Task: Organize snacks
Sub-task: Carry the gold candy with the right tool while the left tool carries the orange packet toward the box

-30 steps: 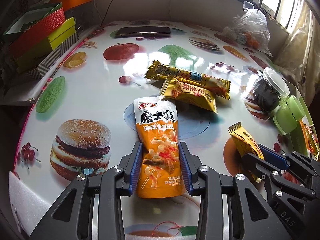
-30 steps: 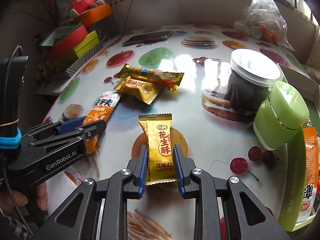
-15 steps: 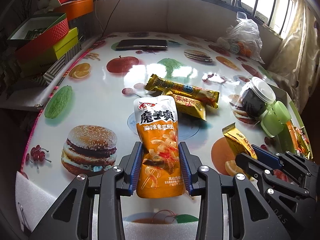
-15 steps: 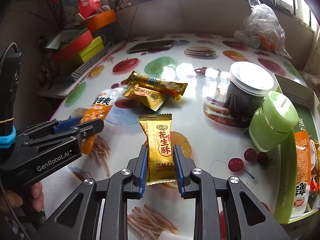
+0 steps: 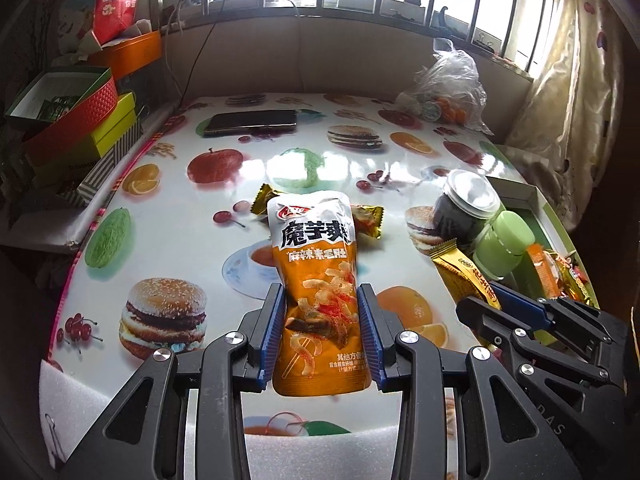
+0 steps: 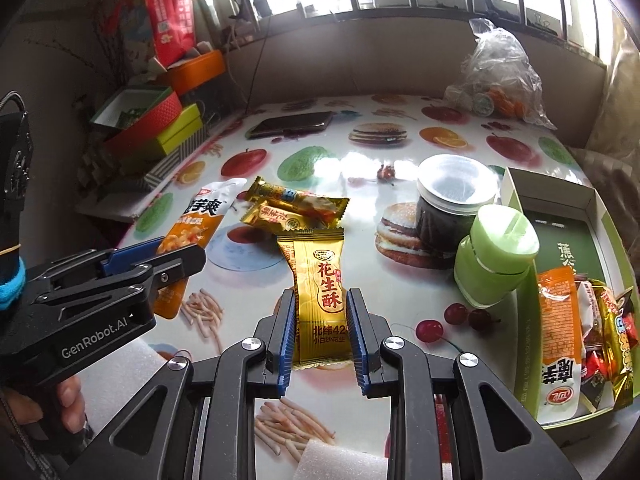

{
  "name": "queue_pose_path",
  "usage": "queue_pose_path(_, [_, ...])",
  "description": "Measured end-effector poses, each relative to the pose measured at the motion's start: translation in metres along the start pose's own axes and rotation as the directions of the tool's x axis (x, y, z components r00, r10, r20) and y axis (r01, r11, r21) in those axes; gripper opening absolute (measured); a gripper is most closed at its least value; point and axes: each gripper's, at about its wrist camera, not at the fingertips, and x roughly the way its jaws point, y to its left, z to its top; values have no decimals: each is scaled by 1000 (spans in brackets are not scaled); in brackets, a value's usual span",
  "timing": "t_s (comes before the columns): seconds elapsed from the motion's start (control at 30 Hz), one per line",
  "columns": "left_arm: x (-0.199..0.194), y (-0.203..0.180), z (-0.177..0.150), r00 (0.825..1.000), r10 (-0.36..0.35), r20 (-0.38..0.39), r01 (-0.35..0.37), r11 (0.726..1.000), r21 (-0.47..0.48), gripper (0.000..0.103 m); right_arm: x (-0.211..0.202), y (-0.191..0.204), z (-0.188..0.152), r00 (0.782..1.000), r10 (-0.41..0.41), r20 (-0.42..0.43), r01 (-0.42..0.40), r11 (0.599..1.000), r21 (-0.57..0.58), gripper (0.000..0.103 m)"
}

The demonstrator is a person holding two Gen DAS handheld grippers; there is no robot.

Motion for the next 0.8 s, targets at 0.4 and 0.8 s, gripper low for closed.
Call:
queue_pose_path(0.4, [-4,-47,18,995,-96,16,94,993,68,38,-36,-32,3,995,-74,63,71,996,47,24])
queue_pose_path(0.8, [3,-108,36,979,-206,-4,205,969,136,38,-71,-88,4,978,-183,97,170,977,129,24])
